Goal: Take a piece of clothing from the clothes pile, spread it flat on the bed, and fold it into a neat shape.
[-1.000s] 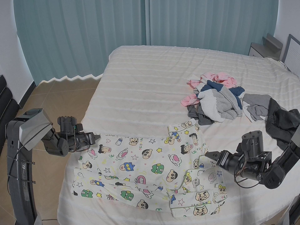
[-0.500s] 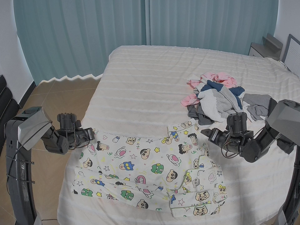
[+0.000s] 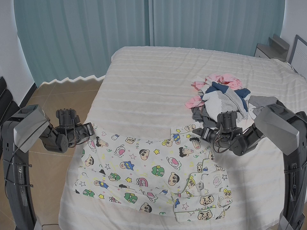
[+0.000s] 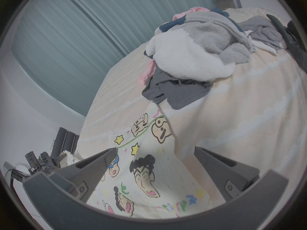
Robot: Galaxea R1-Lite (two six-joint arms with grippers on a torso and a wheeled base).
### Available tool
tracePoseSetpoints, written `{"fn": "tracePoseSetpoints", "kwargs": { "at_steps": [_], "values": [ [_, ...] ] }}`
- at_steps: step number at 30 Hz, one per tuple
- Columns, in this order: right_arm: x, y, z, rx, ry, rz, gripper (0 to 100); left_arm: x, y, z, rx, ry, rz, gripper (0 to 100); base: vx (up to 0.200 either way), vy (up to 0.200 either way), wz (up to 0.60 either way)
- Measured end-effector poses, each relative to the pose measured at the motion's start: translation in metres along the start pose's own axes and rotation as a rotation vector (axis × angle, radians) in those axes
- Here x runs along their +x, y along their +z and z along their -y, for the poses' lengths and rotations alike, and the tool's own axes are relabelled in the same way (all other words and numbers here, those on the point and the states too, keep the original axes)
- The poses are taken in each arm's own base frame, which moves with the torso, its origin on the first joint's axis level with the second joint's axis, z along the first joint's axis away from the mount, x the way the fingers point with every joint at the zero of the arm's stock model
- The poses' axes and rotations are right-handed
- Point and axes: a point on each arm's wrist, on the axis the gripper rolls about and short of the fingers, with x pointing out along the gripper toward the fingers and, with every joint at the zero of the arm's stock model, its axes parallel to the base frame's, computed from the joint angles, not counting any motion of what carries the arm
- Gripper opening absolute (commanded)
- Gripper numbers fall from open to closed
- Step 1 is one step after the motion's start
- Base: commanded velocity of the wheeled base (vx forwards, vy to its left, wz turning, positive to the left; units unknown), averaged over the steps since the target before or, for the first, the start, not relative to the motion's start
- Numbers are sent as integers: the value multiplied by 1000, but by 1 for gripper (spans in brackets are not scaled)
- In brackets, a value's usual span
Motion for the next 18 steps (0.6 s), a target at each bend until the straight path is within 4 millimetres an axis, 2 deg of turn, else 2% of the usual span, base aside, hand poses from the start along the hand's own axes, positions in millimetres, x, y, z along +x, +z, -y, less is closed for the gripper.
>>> {"fn": "tracePoseSetpoints", "kwargs": {
  "at_steps": [5,6,13,18],
  "values": [
    [17,-2,-1,-15,11,1,100,-1,2,1,-1,0,5,0,0,0,0],
    [20,-3,-1,-16,13,4,0,-1,2,1,0,0,6,0,0,0,0],
    [37,-6,-1,-20,21,15,0,-1,2,4,3,12,11,0,0,0,0],
    [41,-9,2,-13,20,22,0,-2,3,6,6,15,14,0,0,0,0]
  ]
}}
